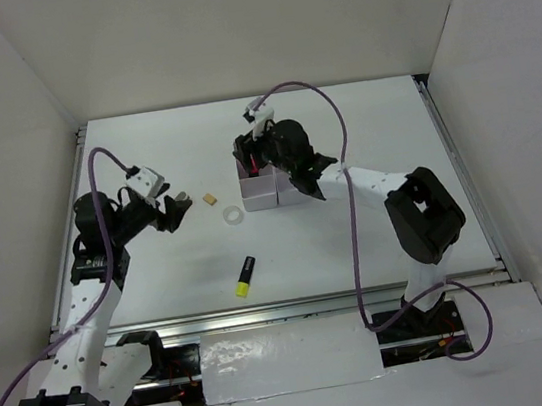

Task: Sort the stationery into containers
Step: Place the pen in the storage box, then pick up the pen from the corner of the board.

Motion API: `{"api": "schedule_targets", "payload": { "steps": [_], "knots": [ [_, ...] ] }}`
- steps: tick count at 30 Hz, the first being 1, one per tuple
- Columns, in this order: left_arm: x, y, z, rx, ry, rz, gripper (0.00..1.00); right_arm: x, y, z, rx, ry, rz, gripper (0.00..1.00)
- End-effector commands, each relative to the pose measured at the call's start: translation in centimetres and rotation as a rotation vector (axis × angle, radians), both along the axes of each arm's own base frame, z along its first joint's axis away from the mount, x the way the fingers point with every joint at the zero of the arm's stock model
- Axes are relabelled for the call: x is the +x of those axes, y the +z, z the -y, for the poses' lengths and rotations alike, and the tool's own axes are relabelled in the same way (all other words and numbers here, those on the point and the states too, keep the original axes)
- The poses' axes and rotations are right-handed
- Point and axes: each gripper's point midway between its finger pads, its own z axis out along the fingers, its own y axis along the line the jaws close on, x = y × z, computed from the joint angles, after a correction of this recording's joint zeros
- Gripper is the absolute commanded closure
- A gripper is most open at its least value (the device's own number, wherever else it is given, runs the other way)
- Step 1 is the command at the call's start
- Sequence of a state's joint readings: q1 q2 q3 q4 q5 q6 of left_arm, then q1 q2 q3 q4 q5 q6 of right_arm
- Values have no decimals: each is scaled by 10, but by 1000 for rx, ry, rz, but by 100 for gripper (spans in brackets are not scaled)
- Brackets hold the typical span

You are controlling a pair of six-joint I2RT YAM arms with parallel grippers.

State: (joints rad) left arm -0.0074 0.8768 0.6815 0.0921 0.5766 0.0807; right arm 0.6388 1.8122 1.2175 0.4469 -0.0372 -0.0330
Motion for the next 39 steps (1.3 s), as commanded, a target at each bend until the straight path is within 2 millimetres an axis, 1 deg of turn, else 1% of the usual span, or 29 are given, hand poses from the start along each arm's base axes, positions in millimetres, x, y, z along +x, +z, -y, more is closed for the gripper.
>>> {"api": "schedule_targets", "payload": {
  "steps": [1, 2, 3, 4, 5, 6, 7, 8, 9, 10, 11, 12, 13, 14, 15, 16, 17, 18, 20, 21, 23, 24, 25, 26, 27, 28, 32, 35, 39],
  "knots": [
    [-21, 24, 30, 209, -346, 234, 24, -6, 95, 15, 155, -24, 33, 34],
    [-27, 17, 34, 263, -405, 241, 24, -8, 105, 22, 170, -27, 19, 34],
    [-41, -11, 41, 294, -495, 139, 25, -13, 114, 31, 191, -30, -23, 34],
    [-40, -2, 44, 449, -592, 289, 26, -8, 128, 46, 213, -53, -19, 34],
    [-40, -20, 46, 517, -669, 274, 27, -13, 144, 58, 231, -58, -13, 35],
    [-70, -44, 52, 546, -802, 174, 28, -16, 144, 67, 225, -58, -46, 35],
    [-64, -41, 51, 709, -891, 310, 30, -9, 147, 89, 224, -97, -52, 36],
    [-64, -56, 52, 744, -969, 292, 31, -15, 154, 100, 223, -105, -49, 35],
    [-76, -59, 56, 812, -1085, 344, 31, -16, 150, 112, 208, -122, -65, 36],
    [-79, -67, 58, 855, -1149, 357, 32, -17, 142, 124, 191, -142, -94, 36],
    [-80, -81, 52, 934, -1214, 351, 32, -19, 146, 147, 187, -183, -89, 36],
    [-87, -90, 57, 996, -1309, 431, 32, -21, 134, 158, 164, -201, -108, 36],
    [-89, -95, 58, 1031, -1351, 469, 32, -22, 130, 168, 153, -215, -113, 36],
    [-90, -102, 55, 1081, -1397, 495, 31, -25, 130, 187, 149, -254, -115, 36],
    [-97, -109, 60, 1121, -1494, 595, 30, -27, 120, 197, 131, -273, -132, 37],
    [-105, -117, 60, 1128, -1565, 612, 29, -32, 117, 205, 126, -282, -145, 37],
    [-108, -121, 62, 1136, -1614, 639, 29, -31, 114, 219, 123, -314, -154, 37],
    [-114, -126, 69, 1169, -1698, 700, 28, -32, 109, 226, 120, -330, -170, 37],
    [-119, -135, 77, 1198, -1775, 734, 26, -35, 102, 234, 117, -349, -207, 37],
    [-126, -140, 86, 1220, -1827, 774, 26, -34, 102, 242, 115, -367, -215, 37],
    [-124, -146, 101, 1258, -1842, 833, 25, -36, 94, 246, 107, -375, -253, 37],
    [-132, -154, 107, 1299, -1878, 839, 25, -35, 96, 250, 107, -384, -255, 37],
    [-134, -157, 114, 1319, -1873, 856, 24, -34, 94, 254, 106, -394, -266, 37],
    [-135, -155, 129, 1355, -1856, 931, 24, -35, 91, 256, 103, -402, -284, 37],
    [-137, -164, 128, 1391, -1853, 898, 24, -34, 92, 262, 106, -416, -288, 37],
    [-142, -164, 137, 1403, -1856, 927, 24, -34, 91, 264, 108, -426, -298, 37],
    [-155, -177, 135, 1432, -1904, 781, 23, -37, 85, 273, 112, -447, -318, 37],
    [-153, -189, 134, 1512, -1894, 811, 23, -41, 83, 272, 111, -437, -328, 37],
    [-150, -196, 136, 1567, -1875, 854, 23, -44, 82, 271, 107, -436, -341, 38]
  ]
}}
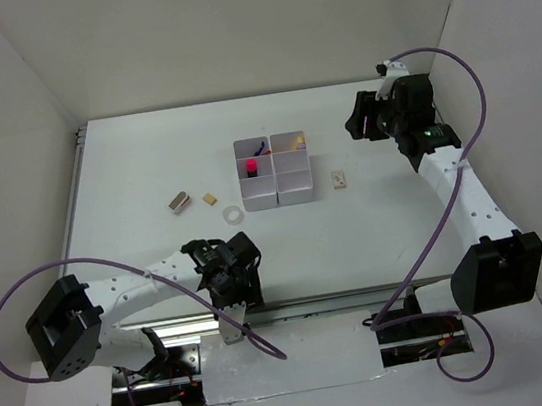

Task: Sort the stationery into containers
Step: Pick up the pen from the corner of the board.

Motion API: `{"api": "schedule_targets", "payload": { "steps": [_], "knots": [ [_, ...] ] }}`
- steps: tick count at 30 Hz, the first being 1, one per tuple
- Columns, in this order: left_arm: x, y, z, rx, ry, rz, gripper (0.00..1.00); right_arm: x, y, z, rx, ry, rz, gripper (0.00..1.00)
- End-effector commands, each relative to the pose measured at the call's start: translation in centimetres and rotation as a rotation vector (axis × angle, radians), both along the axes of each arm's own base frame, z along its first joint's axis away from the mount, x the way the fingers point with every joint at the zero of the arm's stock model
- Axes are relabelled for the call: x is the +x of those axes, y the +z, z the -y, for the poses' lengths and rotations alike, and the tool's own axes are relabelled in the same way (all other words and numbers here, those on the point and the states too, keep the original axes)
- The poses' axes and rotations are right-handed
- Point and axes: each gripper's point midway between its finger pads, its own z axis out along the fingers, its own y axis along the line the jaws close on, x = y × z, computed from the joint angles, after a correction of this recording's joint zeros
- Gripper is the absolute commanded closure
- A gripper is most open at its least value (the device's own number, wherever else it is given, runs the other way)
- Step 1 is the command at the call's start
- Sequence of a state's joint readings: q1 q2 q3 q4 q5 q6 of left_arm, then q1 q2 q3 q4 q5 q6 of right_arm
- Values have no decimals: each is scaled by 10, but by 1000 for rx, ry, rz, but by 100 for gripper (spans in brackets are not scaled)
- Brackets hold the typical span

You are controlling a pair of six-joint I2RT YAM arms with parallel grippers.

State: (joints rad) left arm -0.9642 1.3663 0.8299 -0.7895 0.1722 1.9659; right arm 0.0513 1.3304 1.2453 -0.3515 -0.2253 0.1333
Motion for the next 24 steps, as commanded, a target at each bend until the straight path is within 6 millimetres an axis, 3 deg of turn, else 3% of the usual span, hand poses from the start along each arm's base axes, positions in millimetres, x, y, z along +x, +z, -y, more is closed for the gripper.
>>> {"api": "schedule_targets", "payload": {
  "steps": [1, 19, 24],
  "knots": [
    [10, -3, 10, 16, -255, 141, 24, -6, 17, 0, 6, 6, 22, 38],
    [-2, -43, -7, 65, -343, 142, 30, -12, 12, 11, 4, -16, -1, 38],
    [-2, -53, -13, 81, -360, 162, 38, -11, 9, 11, 9, -15, -13, 39]
  ]
}}
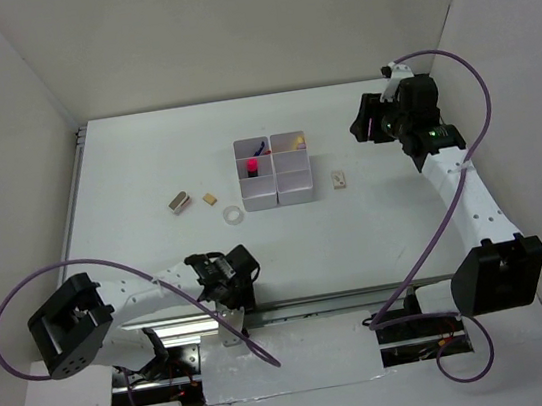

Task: Sort the stationery into containers
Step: Pick up the pen from the corner of the board, then place the pen in the storage box.

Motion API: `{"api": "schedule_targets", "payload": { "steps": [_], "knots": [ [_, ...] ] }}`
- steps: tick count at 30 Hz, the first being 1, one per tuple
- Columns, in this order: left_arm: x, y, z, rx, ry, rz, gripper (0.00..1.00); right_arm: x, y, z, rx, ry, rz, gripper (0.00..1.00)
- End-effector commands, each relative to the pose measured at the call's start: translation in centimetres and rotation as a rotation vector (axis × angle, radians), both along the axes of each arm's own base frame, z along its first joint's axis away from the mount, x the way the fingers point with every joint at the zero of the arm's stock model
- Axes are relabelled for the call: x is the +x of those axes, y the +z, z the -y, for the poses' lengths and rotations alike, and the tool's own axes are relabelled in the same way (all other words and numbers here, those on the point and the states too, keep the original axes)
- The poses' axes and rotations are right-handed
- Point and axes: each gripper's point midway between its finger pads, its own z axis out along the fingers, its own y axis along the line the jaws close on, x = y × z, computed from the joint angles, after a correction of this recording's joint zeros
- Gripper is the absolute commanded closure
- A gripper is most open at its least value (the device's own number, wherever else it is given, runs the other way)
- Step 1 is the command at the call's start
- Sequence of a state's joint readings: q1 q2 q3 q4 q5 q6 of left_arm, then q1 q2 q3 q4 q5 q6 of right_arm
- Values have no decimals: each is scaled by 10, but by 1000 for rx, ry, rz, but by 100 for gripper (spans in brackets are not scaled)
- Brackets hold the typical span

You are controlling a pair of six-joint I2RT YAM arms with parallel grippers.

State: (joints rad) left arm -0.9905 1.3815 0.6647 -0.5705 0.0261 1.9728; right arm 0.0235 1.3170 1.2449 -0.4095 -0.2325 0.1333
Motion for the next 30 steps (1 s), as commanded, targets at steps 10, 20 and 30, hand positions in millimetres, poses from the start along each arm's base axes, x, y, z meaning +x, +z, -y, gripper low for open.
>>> {"api": "schedule_targets", "payload": {
  "steps": [10, 20, 30],
  "knots": [
    [-32, 31, 44, -182, -254, -116, 66, -4, 11, 0, -5, 12, 26, 39],
    [20, 294, 157, -1162, 542, -737, 85, -10, -3, 5, -10, 3, 6, 39],
    [165, 368, 119, -1512, 1052, -1217, 90, -9, -13, 3, 0, 9, -16, 39]
  ]
}}
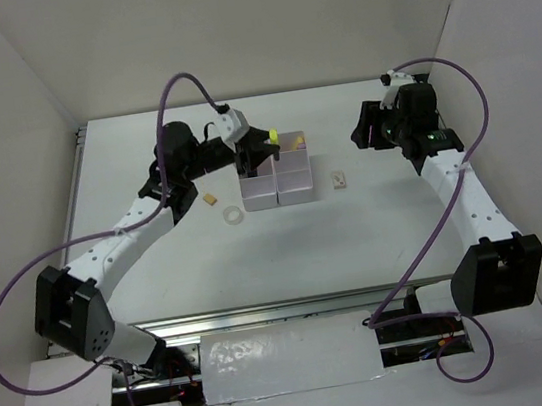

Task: Sort the stationery into containers
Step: Place the pen in the storage box.

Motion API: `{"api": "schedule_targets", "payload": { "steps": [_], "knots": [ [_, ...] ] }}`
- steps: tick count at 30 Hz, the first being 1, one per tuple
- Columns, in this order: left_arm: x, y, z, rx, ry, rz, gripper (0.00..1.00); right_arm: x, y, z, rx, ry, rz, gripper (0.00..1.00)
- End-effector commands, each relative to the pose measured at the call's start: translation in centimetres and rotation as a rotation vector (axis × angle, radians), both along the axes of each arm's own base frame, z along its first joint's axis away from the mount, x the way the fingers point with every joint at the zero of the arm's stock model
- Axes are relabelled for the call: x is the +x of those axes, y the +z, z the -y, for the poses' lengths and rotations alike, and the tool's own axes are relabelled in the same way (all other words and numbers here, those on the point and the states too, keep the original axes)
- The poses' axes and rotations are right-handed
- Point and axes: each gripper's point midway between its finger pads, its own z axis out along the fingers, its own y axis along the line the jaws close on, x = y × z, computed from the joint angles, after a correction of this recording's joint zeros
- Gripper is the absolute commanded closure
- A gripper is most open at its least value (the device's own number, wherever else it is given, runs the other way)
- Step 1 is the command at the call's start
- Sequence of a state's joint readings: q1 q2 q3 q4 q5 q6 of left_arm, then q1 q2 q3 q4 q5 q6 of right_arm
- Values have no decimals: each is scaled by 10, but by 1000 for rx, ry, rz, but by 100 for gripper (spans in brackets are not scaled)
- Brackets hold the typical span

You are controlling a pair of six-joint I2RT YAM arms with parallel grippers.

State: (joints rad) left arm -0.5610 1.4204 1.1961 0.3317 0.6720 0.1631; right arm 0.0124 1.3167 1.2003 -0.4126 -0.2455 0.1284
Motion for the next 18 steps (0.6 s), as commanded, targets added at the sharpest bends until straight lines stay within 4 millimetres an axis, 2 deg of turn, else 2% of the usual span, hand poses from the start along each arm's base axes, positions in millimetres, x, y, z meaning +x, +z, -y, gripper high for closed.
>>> {"api": "schedule_targets", "payload": {
  "steps": [1, 5, 6, 14, 18],
  "knots": [
    [16, 35, -2, -240, -40, -228, 90, -3, 6, 0, 0, 8, 31, 39],
    [49, 22, -7, -255, 17, -249, 91, -3, 1, 0, -1, 8, 17, 39],
    [53, 21, -8, -258, 24, -242, 91, -1, 1, 11, -1, -19, 19, 39],
    [99, -24, -23, -202, 150, -204, 91, 1, -4, 19, -3, -27, 6, 39],
    [113, -41, -31, -168, 201, -185, 91, 2, -8, 22, -3, -30, -1, 39]
  ]
}}
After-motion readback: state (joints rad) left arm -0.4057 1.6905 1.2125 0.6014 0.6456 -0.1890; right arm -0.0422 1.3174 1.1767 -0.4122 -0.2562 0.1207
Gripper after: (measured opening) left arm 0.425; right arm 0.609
